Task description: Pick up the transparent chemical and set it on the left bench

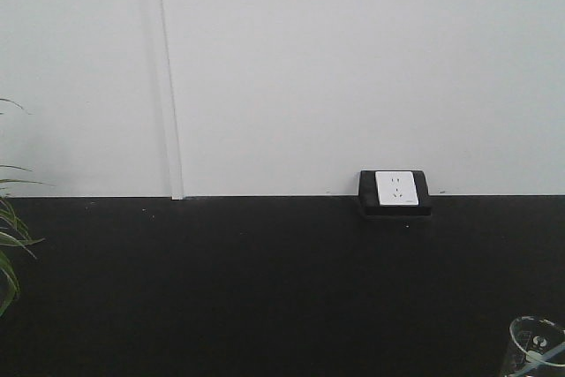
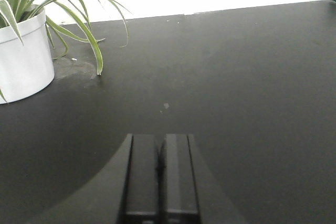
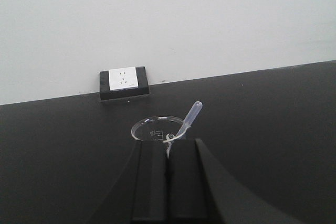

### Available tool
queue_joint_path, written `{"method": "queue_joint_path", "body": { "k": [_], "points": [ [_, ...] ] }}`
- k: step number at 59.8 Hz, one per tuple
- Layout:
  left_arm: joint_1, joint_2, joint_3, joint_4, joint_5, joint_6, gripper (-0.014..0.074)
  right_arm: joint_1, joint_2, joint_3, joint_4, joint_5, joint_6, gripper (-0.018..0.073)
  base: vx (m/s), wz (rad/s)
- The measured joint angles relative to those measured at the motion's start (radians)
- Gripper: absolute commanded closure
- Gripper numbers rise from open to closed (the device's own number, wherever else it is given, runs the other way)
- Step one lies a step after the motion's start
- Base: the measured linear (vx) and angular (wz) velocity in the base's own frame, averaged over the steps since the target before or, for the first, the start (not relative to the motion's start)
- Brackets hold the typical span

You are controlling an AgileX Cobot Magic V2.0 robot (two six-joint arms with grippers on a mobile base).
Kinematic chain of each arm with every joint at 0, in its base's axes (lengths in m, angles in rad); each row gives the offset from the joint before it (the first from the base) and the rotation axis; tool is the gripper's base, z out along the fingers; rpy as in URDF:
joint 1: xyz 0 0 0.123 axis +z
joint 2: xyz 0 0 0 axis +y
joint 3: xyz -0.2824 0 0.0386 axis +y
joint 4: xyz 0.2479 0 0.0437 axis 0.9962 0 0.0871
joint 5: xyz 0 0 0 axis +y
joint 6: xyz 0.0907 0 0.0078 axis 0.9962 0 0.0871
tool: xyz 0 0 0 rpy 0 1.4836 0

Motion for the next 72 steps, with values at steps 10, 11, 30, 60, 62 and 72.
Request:
{"method": "queue_joint_path", "body": {
  "k": [10, 11, 30, 60, 62, 72],
  "points": [
    [0.0, 0.0, 0.0, 0.0, 0.0, 0.0, 0.06, 0.0, 0.0, 0.0, 0.0, 0.0, 0.0, 0.056, 0.0, 0.0],
    [0.0, 0.0, 0.0, 0.0, 0.0, 0.0, 0.06, 0.0, 0.0, 0.0, 0.0, 0.0, 0.0, 0.056, 0.0, 0.0],
    [0.0, 0.0, 0.0, 0.0, 0.0, 0.0, 0.06, 0.0, 0.0, 0.0, 0.0, 0.0, 0.0, 0.056, 0.0, 0.0],
    [0.0, 0.0, 0.0, 0.0, 0.0, 0.0, 0.06, 0.0, 0.0, 0.0, 0.0, 0.0, 0.0, 0.0559, 0.0, 0.0],
    [0.0, 0.0, 0.0, 0.0, 0.0, 0.0, 0.06, 0.0, 0.0, 0.0, -0.002, -0.001, 0.0, 0.0559, 0.0, 0.0],
    [0.0, 0.0, 0.0, 0.0, 0.0, 0.0, 0.06, 0.0, 0.0, 0.0, -0.007, -0.079, 0.0, 0.0559, 0.0, 0.0]
  ]
}}
